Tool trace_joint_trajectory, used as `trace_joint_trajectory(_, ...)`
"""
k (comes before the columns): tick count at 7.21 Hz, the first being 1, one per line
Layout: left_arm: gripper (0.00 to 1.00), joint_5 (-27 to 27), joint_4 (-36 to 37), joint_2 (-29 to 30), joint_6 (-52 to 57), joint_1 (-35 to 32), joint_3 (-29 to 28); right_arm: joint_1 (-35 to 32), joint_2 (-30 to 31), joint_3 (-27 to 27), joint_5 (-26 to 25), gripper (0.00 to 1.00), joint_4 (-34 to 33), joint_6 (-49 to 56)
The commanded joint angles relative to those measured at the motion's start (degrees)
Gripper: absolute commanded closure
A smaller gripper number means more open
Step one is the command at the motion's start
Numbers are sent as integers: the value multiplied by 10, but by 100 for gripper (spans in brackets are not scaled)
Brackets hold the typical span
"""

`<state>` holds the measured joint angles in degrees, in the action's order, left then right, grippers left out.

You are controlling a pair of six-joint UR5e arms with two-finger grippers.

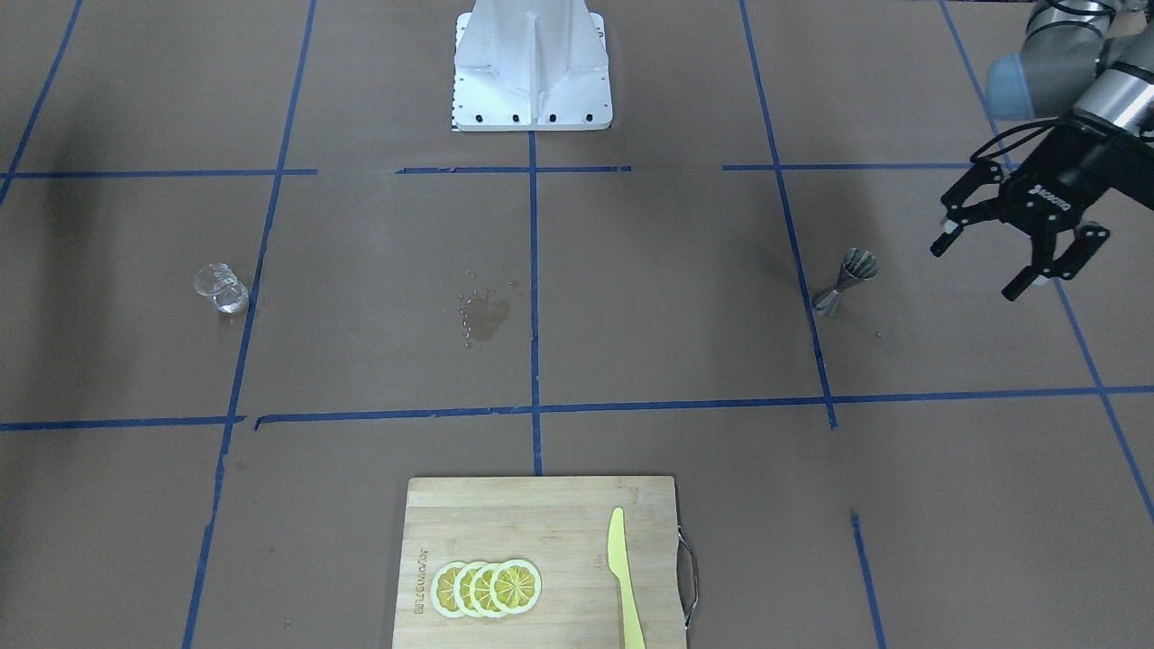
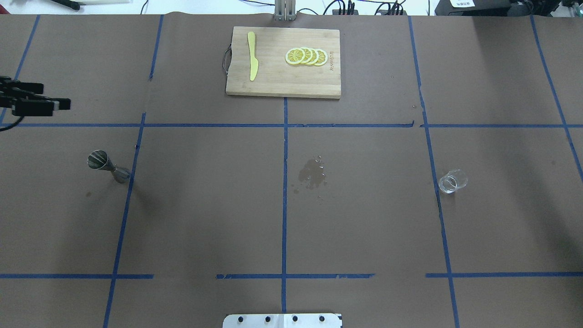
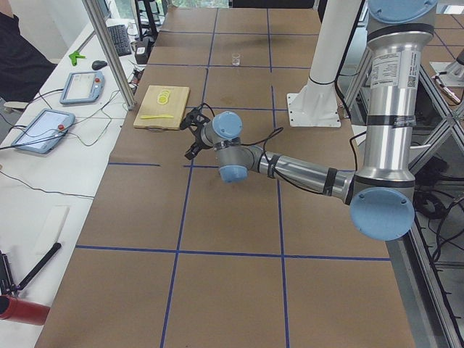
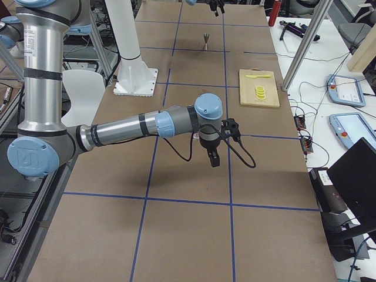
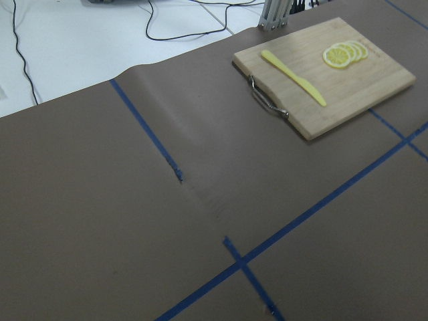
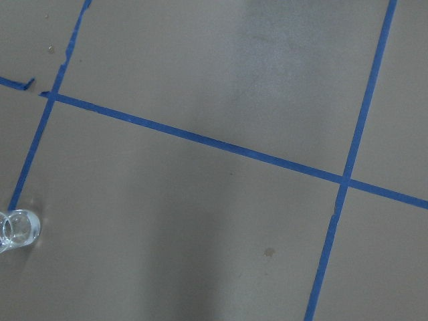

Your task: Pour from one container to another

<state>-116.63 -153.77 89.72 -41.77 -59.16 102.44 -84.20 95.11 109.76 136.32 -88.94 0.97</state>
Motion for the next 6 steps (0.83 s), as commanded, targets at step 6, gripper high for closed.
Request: trace_joint_trajectory(6,0,633,-14,-109,-126,327,96,-20,3,0,1,0,0,0)
